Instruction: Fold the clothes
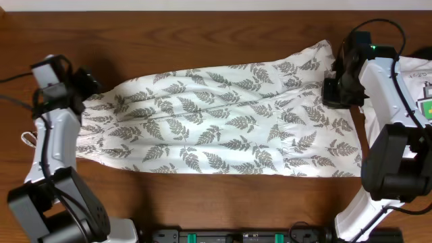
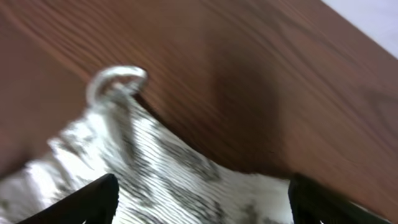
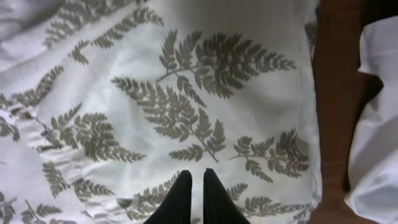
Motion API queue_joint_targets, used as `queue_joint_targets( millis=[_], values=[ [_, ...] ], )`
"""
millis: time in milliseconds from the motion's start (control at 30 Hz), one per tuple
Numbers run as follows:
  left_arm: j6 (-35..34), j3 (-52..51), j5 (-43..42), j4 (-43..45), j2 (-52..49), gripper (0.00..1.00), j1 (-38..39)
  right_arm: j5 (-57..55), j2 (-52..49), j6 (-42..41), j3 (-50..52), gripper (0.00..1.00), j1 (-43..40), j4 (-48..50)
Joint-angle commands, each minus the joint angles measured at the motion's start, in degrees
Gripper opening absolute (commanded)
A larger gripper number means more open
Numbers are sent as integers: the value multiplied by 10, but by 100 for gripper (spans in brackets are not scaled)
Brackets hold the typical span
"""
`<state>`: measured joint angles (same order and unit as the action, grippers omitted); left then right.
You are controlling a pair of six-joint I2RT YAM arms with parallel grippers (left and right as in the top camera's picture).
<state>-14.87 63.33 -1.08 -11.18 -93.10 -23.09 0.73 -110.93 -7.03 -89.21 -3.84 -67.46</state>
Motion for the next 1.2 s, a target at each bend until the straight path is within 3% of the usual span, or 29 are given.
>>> queue_joint_targets(
  millis=[0, 233, 767, 967, 1167],
  values=[
    [34, 31, 2, 3, -22, 88, -20, 6, 1, 16, -7, 8, 5, -4],
    [83, 61, -39, 9, -73, 89, -18, 8, 1, 16, -7, 7, 5, -4],
    [84, 60, -75, -16, -189, 88, -12, 8, 1, 16, -7, 8, 5, -7],
    [85, 60, -78, 21, -239, 88, -3, 8, 1, 16, -7, 8, 5, -13],
    [107, 60, -170, 89, -286, 88, 24, 8, 1, 16, -7, 8, 5, -18]
  ],
)
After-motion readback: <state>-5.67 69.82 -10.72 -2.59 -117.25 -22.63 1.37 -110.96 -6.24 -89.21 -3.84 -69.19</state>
